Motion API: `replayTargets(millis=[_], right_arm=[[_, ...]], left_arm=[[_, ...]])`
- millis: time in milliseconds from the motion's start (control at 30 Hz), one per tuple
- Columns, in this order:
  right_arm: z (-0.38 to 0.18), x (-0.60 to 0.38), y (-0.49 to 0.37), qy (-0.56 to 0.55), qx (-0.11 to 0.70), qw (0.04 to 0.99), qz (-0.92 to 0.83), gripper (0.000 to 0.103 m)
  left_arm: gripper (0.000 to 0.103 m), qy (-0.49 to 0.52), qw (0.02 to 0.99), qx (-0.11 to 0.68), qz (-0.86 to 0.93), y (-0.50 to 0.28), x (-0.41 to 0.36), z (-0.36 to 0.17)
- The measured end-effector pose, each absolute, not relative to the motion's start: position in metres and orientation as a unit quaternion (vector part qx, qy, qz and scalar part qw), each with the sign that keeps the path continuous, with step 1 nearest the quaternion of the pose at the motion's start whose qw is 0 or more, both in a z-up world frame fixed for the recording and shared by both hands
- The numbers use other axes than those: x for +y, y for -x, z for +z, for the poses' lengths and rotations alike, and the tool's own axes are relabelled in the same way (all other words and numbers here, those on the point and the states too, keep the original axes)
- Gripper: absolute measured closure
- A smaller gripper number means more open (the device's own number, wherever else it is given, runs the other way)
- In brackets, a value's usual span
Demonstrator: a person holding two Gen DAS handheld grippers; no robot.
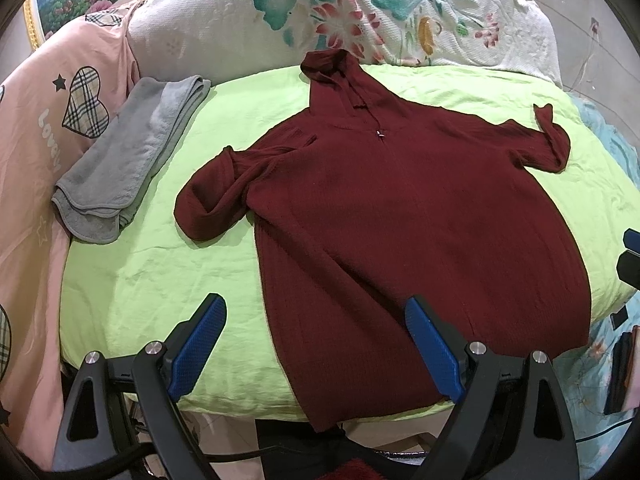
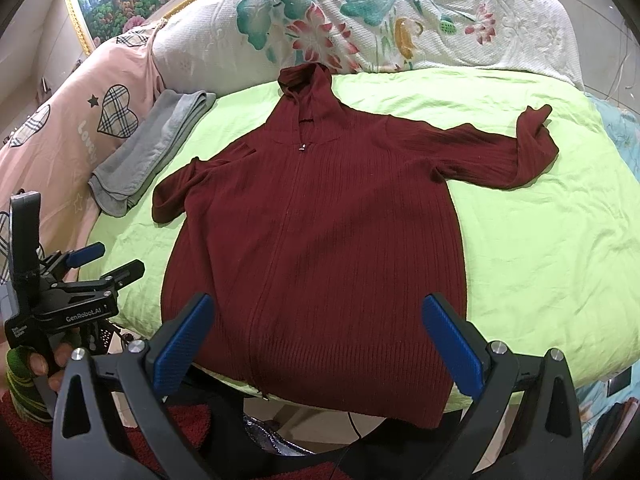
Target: Fold large clothes
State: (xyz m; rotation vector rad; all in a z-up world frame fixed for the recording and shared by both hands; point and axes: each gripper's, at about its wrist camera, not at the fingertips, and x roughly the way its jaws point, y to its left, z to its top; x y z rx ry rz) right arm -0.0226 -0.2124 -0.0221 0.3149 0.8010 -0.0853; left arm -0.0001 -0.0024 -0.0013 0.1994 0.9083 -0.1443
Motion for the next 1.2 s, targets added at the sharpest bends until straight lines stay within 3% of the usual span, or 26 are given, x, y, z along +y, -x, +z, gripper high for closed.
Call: replayTargets(millis=[533, 867, 1033, 1200], right_arm=[[-0.027, -0.217, 0.021, -0.176, 0.384, 0.906, -0.036, 0.000], [-0.035, -0.274, 0.007, -0.245, 0.359, 0.899, -0.061, 0.001], [-0.042, -0.345, -0.014, -0.319, 0.363, 0.870, -0.100, 0.011], [-0.039, -0.399, -0.030, -0.334, 0.342, 0.867, -0.140, 0.029]], left_arm=[[0.011, -0.126, 0.887, 0.441, -0.054, -0.006, -0.004, -0.006], [0.011, -0.101, 0.884, 0.451, -0.074, -0.034, -0.009, -0.019], [0.011, -0.097, 0.875, 0.469, -0.073, -0.050, -0.014, -0.025], [0.011, -0.098, 0.868, 0.481, -0.072, -0.065, -0.020, -0.030]])
